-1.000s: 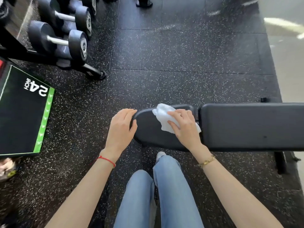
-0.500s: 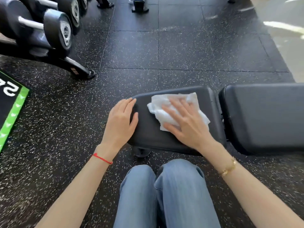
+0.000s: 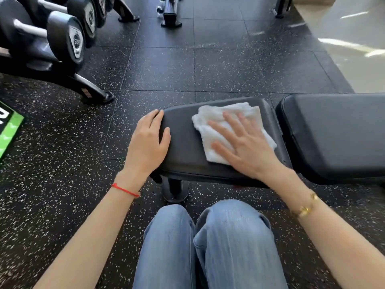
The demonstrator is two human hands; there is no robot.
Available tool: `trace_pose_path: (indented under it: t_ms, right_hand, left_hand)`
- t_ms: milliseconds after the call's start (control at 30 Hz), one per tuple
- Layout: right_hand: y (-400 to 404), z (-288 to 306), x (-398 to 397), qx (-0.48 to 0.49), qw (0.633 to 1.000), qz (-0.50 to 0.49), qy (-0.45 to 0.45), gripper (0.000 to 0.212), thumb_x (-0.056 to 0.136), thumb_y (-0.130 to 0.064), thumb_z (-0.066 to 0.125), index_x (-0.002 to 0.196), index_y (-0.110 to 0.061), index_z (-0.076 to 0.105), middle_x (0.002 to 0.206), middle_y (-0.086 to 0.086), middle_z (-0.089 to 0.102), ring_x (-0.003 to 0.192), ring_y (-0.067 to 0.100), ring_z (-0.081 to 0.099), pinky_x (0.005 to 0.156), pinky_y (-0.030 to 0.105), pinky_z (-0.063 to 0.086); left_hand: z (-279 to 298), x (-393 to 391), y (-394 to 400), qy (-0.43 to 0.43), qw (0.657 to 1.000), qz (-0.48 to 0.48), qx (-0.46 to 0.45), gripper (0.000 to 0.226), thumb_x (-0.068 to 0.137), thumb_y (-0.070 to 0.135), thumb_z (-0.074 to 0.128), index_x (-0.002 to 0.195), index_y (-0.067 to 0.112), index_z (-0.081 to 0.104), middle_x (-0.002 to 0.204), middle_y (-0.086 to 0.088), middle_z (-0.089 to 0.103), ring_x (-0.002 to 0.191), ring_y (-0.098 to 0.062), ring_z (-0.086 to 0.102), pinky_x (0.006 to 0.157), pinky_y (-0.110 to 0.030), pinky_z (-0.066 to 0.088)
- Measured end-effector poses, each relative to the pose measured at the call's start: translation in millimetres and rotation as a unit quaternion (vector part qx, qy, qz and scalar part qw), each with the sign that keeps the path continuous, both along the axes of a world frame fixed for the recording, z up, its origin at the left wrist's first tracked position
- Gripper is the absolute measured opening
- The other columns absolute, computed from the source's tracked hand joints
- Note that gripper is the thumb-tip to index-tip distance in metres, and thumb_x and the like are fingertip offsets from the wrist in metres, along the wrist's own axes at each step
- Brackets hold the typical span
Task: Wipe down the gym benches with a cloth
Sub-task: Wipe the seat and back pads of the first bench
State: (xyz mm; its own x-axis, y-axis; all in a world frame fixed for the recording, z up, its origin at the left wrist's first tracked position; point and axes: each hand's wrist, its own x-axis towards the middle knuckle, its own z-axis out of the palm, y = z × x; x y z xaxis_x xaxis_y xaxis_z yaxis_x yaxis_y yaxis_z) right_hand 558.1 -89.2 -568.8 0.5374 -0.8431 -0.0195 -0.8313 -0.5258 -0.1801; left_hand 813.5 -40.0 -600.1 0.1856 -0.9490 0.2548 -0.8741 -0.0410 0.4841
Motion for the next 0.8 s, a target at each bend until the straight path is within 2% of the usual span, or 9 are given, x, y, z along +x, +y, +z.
trace_pose_path:
  t_ms: [67, 167, 300, 367, 500, 600, 700, 800]
  right_hand:
    - [-27.4, 1.0, 11.9, 0.005, 0.999, -0.043, 0.007, 0.069, 0.087, -0.076, 0.012, 0.151, -0.052, 0.018, 0.166, -0.001, 0.008, 0.152, 0.029, -0.002, 0.121, 0.053, -0.002]
    - [-36.9, -1.1, 37.4, 0.014, 0.998, -0.053, 0.023, 0.058, 0.097, -0.067, 0.024, 0.152, -0.051, 0.014, 0.166, -0.002, 0.003, 0.152, 0.031, -0.007, 0.120, 0.055, -0.006]
    - [16.6, -5.3, 29.3, -0.023, 0.999, 0.028, 0.015, 0.059, 0.094, -0.067, 0.014, 0.152, -0.053, 0.011, 0.166, -0.002, 0.003, 0.152, 0.032, -0.007, 0.120, 0.054, -0.006]
    - [35.2, -7.2, 8.9, -0.025, 0.999, 0.033, 0.012, 0.062, 0.093, -0.069, 0.010, 0.152, -0.053, 0.011, 0.166, -0.003, 0.005, 0.153, 0.029, -0.005, 0.121, 0.050, -0.006]
    - [-1.6, -4.7, -21.6, -0.017, 0.997, -0.078, 0.012, 0.069, 0.086, -0.072, 0.008, 0.152, -0.051, 0.018, 0.165, 0.000, 0.011, 0.152, 0.028, 0.002, 0.121, 0.049, -0.002]
    - [-31.8, -4.3, -3.4, -0.003, 0.991, -0.135, 0.024, 0.064, 0.092, -0.070, 0.018, 0.153, -0.048, 0.018, 0.165, 0.000, 0.009, 0.151, 0.030, 0.001, 0.121, 0.053, 0.000]
    - [-4.4, -6.3, 14.1, -0.025, 0.995, -0.097, 0.021, 0.069, 0.088, -0.070, 0.010, 0.152, -0.048, 0.018, 0.166, -0.001, 0.008, 0.151, 0.032, 0.001, 0.121, 0.055, 0.000]
    - [48.1, -5.5, -5.2, -0.035, 0.998, -0.043, -0.001, 0.067, 0.089, -0.070, 0.008, 0.152, -0.051, 0.017, 0.166, -0.003, 0.007, 0.152, 0.029, -0.002, 0.122, 0.051, -0.001]
  left_hand:
    - [-0.1, -1.1, -0.3, 0.006, 1.000, 0.003, 0.001, 0.054, 0.101, 0.030, 0.044, 0.147, 0.002, 0.043, 0.150, -0.015, 0.044, 0.142, -0.029, 0.035, 0.120, -0.042, 0.029]
    - [-0.2, -2.5, 0.2, 0.019, 1.000, 0.006, -0.002, 0.057, 0.098, 0.033, 0.040, 0.146, 0.002, 0.045, 0.149, -0.015, 0.045, 0.141, -0.030, 0.037, 0.119, -0.043, 0.029]
    - [-1.7, -0.2, 0.5, 0.035, 0.999, 0.003, -0.007, 0.054, 0.099, 0.030, 0.041, 0.146, 0.003, 0.045, 0.150, -0.014, 0.045, 0.141, -0.029, 0.037, 0.120, -0.040, 0.027]
    - [-2.1, 0.2, 1.3, 0.036, 0.999, 0.003, -0.008, 0.053, 0.099, 0.028, 0.043, 0.146, 0.004, 0.045, 0.150, -0.014, 0.045, 0.141, -0.029, 0.037, 0.120, -0.041, 0.027]
    - [-0.9, -0.7, 2.0, 0.042, 0.999, 0.003, -0.009, 0.057, 0.097, 0.032, 0.040, 0.146, 0.003, 0.046, 0.150, -0.015, 0.045, 0.141, -0.029, 0.037, 0.121, -0.039, 0.026]
    - [-0.7, -1.0, 2.2, 0.046, 0.999, 0.002, -0.005, 0.058, 0.097, 0.032, 0.039, 0.147, 0.003, 0.045, 0.151, -0.015, 0.044, 0.142, -0.030, 0.036, 0.121, -0.040, 0.025]
    - [-1.1, -0.9, 2.2, 0.050, 0.999, 0.001, -0.004, 0.056, 0.098, 0.030, 0.040, 0.147, 0.004, 0.044, 0.151, -0.014, 0.043, 0.142, -0.029, 0.035, 0.122, -0.040, 0.024]
    - [-3.6, 0.5, 1.3, 0.049, 0.999, 0.002, -0.012, 0.051, 0.101, 0.026, 0.045, 0.147, 0.005, 0.044, 0.152, -0.013, 0.043, 0.143, -0.027, 0.034, 0.122, -0.038, 0.025]
